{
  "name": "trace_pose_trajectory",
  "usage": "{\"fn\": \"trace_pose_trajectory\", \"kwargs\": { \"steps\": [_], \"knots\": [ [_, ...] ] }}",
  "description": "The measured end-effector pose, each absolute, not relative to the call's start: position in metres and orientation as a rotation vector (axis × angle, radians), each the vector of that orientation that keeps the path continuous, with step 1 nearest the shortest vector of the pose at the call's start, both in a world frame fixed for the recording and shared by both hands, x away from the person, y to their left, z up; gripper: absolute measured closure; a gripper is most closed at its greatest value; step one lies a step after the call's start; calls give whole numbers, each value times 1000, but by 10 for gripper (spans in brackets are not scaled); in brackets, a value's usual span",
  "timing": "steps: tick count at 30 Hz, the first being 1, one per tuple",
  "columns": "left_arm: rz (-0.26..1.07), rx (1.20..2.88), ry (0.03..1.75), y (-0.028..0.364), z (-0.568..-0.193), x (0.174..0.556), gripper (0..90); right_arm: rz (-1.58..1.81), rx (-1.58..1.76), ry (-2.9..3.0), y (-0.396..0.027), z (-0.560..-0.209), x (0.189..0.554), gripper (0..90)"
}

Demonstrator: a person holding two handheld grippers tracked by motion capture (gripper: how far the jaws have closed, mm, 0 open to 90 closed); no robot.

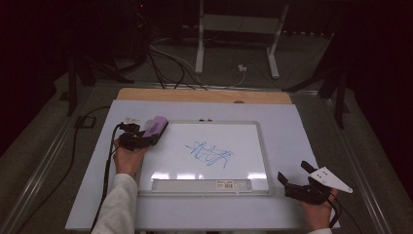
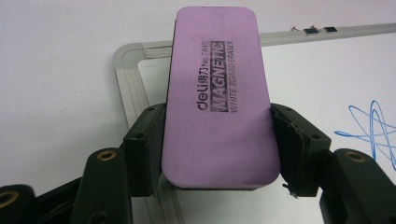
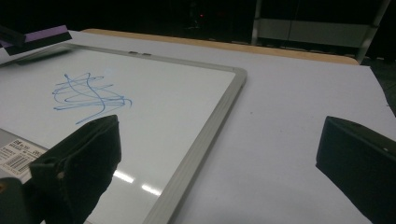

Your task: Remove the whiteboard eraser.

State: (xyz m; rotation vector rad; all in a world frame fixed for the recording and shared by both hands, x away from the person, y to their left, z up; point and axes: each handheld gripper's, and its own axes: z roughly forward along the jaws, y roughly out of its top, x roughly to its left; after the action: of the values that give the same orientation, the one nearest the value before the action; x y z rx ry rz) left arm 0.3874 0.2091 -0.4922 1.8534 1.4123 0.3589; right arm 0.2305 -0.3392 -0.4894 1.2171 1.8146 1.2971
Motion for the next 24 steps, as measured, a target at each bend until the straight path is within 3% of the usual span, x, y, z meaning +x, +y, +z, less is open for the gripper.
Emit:
{"fn": "trace_pose_trajectory", "kwargs": {
  "steps": [24],
  "knots": [
    [391,1870,1332,202,-477,373,418,1299,1217,1815,-339,-489,231,3]
  ]
}}
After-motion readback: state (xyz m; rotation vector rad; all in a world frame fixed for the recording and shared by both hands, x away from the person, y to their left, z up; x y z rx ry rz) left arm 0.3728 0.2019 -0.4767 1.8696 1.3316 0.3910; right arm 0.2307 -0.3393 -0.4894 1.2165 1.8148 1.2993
